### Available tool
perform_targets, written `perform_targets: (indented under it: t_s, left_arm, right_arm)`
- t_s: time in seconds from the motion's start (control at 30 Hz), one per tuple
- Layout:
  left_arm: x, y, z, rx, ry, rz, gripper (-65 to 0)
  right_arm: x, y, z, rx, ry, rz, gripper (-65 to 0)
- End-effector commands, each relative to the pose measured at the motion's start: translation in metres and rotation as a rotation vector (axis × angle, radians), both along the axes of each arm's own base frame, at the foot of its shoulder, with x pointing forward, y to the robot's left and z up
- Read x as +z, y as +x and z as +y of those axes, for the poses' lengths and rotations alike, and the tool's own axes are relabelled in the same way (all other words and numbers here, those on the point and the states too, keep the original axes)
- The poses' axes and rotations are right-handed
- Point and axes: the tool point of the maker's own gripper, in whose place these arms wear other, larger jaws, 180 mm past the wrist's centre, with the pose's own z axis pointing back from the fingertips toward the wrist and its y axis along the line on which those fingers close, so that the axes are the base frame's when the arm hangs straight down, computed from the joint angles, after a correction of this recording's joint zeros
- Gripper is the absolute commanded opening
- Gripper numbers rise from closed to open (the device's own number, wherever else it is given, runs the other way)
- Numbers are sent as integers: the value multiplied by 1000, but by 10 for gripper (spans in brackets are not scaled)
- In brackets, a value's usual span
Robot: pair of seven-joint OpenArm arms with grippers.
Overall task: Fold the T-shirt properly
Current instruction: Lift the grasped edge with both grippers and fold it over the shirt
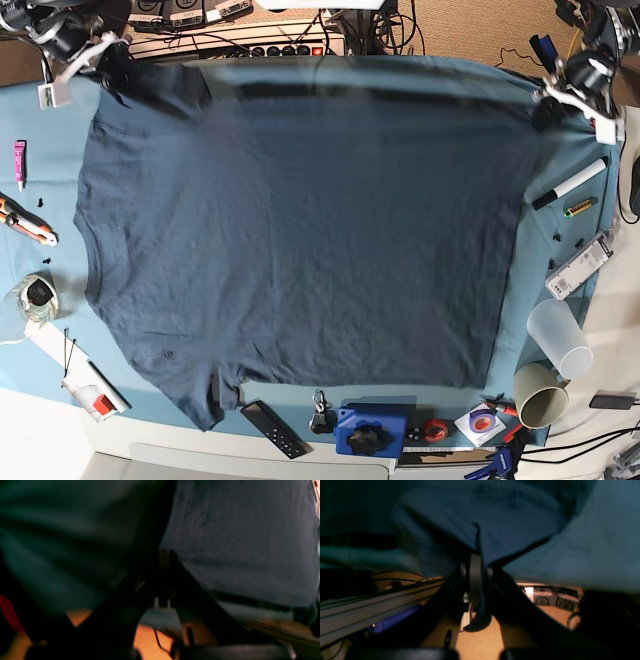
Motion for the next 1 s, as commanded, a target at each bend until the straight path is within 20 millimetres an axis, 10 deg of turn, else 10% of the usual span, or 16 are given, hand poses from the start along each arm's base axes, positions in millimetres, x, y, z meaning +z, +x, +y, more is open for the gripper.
perform_targets:
  t_s: [0.0,0.47,0.97]
  left_arm:
    - [9,0,4,9,-2,-29,-650]
    - [35,-50,37,50,111,30,-650]
    - [51,-29,30,3,111,-73,-650]
  right_arm:
    - [10,-1,-4,0,-9,-20,-650]
    - [33,-37,-16,-67,62,14,-650]
    - [33,-4,-30,-71,-23,-58,-650]
